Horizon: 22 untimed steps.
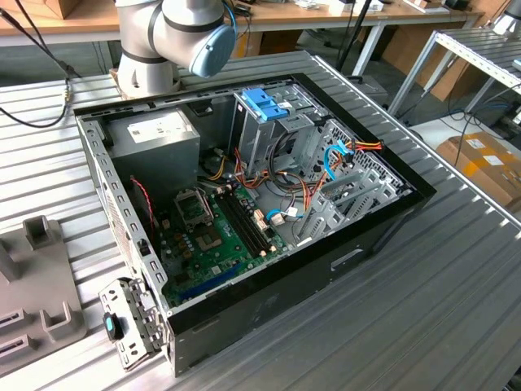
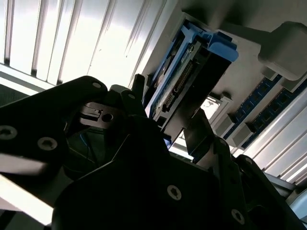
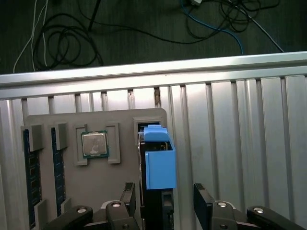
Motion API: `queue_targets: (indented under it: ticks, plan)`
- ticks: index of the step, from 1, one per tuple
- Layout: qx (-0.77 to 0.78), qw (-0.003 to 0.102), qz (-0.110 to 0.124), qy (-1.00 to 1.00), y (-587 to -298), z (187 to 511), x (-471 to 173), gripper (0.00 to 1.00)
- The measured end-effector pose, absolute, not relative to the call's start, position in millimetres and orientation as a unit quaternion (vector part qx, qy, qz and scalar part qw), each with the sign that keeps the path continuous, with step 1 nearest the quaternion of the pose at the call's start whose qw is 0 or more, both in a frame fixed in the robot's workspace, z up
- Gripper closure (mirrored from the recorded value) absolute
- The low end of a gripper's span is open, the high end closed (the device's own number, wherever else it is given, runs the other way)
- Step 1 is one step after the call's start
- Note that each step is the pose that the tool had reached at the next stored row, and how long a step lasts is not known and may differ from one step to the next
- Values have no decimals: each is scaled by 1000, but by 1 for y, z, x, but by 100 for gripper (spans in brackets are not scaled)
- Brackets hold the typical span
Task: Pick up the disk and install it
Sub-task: 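Pick up the disk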
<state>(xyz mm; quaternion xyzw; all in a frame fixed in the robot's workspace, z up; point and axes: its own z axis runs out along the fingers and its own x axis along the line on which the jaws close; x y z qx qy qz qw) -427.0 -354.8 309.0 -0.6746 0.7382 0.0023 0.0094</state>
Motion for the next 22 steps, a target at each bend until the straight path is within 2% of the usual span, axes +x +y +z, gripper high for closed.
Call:
queue_targets:
  ticks: [20, 21, 22]
  plan:
    - [-675, 9, 2, 738, -355, 308, -425, 40]
    - [-675, 9, 2, 738, -355, 308, -425, 41]
    - [-675, 9, 2, 738, -355, 308, -425, 48]
